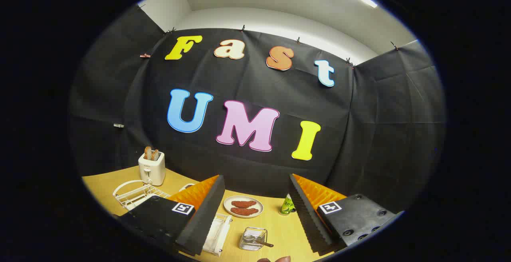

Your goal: Take the plate from the dish rack, then take the spoon from the basket and place it into the plate.

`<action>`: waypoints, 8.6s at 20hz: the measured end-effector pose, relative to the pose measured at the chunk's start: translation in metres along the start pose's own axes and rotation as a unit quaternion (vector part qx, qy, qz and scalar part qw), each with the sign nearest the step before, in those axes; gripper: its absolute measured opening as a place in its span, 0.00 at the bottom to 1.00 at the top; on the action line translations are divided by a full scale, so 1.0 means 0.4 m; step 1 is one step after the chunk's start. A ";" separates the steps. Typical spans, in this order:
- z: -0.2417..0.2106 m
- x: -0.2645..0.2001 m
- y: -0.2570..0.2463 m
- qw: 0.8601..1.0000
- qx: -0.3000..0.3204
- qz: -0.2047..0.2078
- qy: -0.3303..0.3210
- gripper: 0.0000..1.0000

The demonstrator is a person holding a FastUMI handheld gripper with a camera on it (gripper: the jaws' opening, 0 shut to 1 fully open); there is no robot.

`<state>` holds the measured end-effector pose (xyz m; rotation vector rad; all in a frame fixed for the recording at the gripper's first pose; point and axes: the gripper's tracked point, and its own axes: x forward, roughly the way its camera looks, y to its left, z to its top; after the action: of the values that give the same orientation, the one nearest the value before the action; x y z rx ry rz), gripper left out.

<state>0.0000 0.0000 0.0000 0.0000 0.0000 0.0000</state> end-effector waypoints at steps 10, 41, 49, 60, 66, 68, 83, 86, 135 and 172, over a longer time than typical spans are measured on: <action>-0.014 0.037 0.060 0.999 -0.001 0.043 -0.010 0.97; -0.460 0.204 0.471 0.855 0.212 0.104 0.462 0.84; -0.592 0.209 0.480 0.840 0.146 0.022 0.523 0.39; -0.475 0.285 0.402 0.888 -0.047 -0.030 0.456 0.24; -0.415 0.210 0.397 0.891 0.059 0.045 0.448 0.24; -0.398 0.159 0.376 0.889 0.092 0.063 0.445 0.24; -0.631 -0.349 0.355 0.815 0.196 0.153 0.524 0.24; -0.683 -0.377 0.396 0.797 0.227 0.166 0.535 0.24; -0.799 0.078 0.008 0.938 0.105 0.026 0.329 0.33; -0.579 -0.384 0.548 0.858 0.083 0.372 0.345 0.10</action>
<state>-0.1537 0.2192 -0.2317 0.1738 0.7242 0.7806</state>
